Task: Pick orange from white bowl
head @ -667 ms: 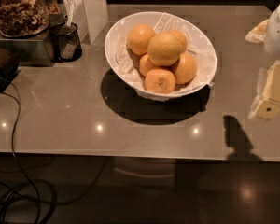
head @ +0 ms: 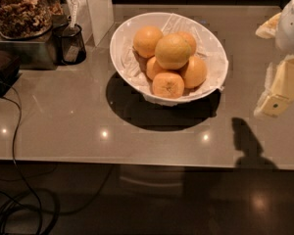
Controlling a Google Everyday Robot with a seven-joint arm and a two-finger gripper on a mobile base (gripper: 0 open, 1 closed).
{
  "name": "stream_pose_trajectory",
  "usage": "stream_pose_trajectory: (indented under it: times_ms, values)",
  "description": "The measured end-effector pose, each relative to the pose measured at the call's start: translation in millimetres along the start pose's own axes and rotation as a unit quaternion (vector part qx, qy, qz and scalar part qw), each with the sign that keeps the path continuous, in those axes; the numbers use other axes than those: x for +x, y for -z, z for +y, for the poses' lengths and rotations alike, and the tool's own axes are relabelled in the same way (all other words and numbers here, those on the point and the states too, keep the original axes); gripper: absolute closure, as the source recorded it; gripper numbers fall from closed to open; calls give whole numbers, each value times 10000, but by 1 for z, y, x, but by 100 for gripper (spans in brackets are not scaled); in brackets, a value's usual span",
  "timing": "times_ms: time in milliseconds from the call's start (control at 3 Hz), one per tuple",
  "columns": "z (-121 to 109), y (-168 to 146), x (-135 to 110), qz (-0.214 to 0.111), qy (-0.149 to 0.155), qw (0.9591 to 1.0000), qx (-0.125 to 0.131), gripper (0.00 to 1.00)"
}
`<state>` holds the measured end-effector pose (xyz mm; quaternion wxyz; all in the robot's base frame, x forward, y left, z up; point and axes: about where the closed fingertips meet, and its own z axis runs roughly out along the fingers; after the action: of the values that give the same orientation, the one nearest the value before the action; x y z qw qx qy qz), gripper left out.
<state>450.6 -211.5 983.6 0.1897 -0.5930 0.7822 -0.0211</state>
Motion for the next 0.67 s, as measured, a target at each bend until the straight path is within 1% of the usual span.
stream_pose_trajectory:
  times_ms: [333, 667]
  values:
    - [-25, 2, -27, -604, -21, 9981, 118, 0]
    - [-48, -1, -68, -1284, 76, 9917, 30, 0]
